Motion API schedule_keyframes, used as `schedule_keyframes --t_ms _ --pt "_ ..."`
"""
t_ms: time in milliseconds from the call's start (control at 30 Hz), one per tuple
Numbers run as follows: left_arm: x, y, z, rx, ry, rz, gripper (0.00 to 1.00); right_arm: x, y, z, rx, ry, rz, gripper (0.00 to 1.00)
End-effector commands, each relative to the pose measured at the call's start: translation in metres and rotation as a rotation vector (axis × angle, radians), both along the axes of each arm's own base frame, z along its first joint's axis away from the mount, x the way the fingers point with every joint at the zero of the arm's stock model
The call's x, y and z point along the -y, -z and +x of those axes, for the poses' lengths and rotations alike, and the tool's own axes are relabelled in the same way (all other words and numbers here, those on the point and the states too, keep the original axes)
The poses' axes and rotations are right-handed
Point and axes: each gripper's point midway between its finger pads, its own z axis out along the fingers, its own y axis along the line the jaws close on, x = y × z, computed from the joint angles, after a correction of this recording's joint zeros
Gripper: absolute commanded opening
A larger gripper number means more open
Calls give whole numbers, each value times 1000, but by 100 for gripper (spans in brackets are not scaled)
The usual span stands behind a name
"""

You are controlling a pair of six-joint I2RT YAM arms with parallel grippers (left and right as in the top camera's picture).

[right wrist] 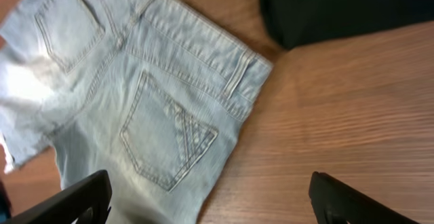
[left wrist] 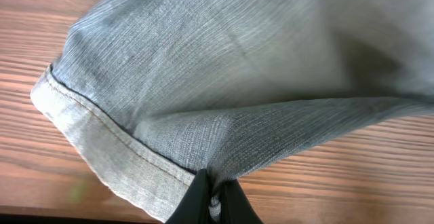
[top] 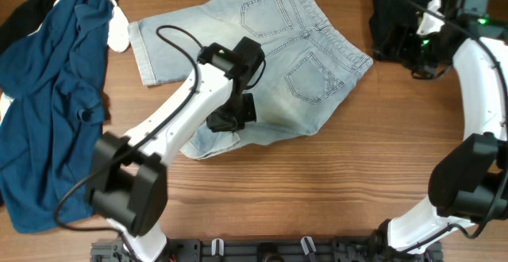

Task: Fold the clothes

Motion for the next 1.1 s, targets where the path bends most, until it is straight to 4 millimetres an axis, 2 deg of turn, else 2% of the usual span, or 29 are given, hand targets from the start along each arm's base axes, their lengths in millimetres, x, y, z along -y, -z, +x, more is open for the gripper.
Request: schedule_keyframes --t_ms 0,67,133,333,500,600,633,667,700,733,767,800,867,933,1000,1067 --pt "-16 -43 3 144 -35 -1 4 -21 34 -5 -66 19 22 86" --pt "-19 -63 1 205 -38 -28 4 -29 52 -8 -84 32 -2 81" --pt "-19 -72 2 236 -39 -41 4 -34 67 -10 -97 47 -28 79" --pt "-26 -70 6 255 -41 2 4 -27 117 -2 -83 113 -103 72" --pt "-26 -70 6 255 -41 3 4 -26 153 22 -44 124 -97 70" --pt "-29 -70 8 264 -60 19 4 -22 167 30 -31 153 -105 67" --pt "-29 -70 8 266 -61 20 4 -19 167 32 -25 163 -117 63" --pt "-30 -70 8 266 -61 21 4 -16 168 32 -27 170 -136 52" --pt "-30 -70 8 266 -61 21 4 -14 169 29 -38 173 -143 34" --pt "-30 -70 8 266 -61 21 4 -13 170 26 -55 175 -142 10" --pt "-31 -70 9 270 -62 27 4 -10 168 20 -75 180 -137 4" --pt "-33 -70 9 275 -65 39 4 -6 161 17 -79 188 -137 4" --pt "-37 -71 12 290 -70 56 4 8 134 16 -47 219 -138 4" --pt "-44 -73 14 301 -83 70 4 26 90 9 5 262 -137 4" --pt "-49 -81 15 320 -101 61 4 43 46 -17 5 288 -153 4" --pt "-55 -90 10 337 -111 54 4 49 22 -43 -13 290 -159 4"
